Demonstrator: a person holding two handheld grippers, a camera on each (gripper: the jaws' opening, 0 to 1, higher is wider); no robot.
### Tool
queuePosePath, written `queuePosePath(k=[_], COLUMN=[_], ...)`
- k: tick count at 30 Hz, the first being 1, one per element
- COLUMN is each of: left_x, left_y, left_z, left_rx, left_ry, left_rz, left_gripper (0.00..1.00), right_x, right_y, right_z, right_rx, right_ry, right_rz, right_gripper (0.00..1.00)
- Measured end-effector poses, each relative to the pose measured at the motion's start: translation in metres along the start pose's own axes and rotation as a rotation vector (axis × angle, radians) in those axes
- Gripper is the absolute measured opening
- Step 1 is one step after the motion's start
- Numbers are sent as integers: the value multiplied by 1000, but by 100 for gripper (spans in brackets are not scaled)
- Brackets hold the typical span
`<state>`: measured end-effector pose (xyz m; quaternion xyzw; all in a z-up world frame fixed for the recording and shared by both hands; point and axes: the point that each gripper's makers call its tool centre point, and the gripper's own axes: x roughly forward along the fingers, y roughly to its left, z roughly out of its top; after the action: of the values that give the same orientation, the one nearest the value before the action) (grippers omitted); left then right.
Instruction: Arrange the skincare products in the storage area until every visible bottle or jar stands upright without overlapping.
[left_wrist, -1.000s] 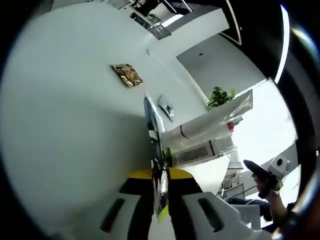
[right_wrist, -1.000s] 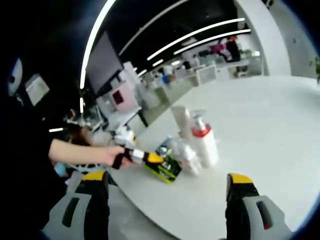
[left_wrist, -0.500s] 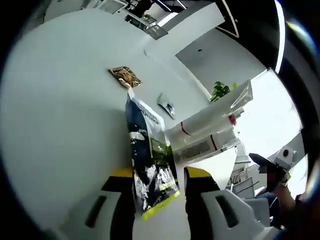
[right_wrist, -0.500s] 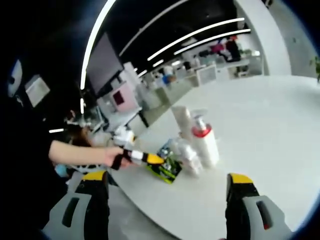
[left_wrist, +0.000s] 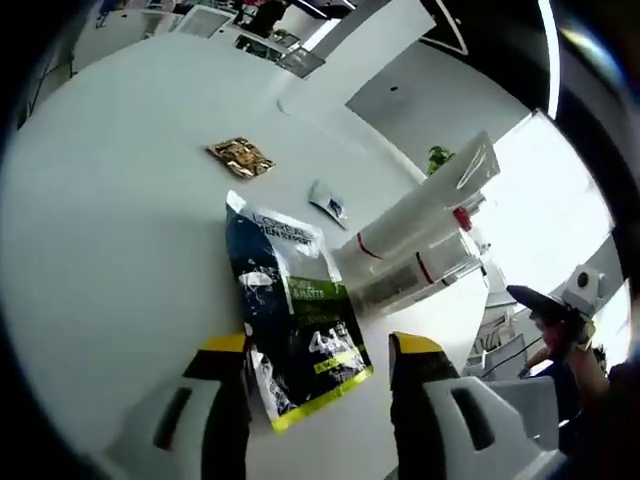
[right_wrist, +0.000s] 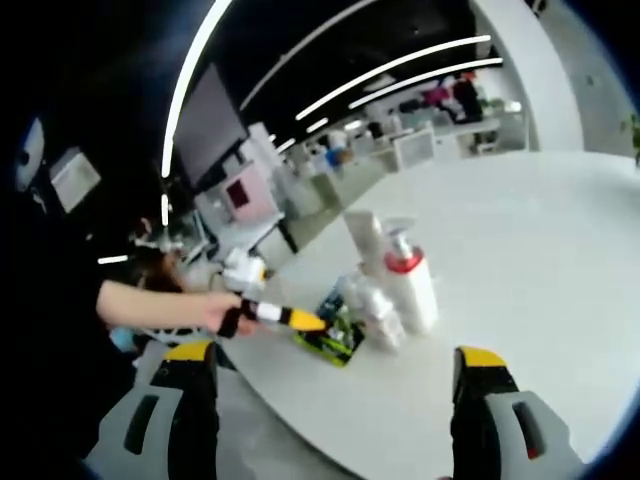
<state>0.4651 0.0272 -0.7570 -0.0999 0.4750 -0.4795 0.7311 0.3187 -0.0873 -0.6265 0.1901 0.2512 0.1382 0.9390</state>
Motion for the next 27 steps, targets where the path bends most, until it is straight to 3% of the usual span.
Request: queuePosePath(k=[6,20,27], left_x=[-3,-9,-20], left_y=[0,-3,-5], left_z=[3,9,14], left_rx=[68,128,178], left_ry=[9,1,-19], left_rz=[23,49,68], left_gripper=[56,59,67], right_x=[0,-3,-3], right_y=[1,2,5], right_z=[-2,-2,0], right_rx=[-1,-11,-25], right_ry=[5,7,4], right_rz=[5,6,8], right_gripper=[99,99,99])
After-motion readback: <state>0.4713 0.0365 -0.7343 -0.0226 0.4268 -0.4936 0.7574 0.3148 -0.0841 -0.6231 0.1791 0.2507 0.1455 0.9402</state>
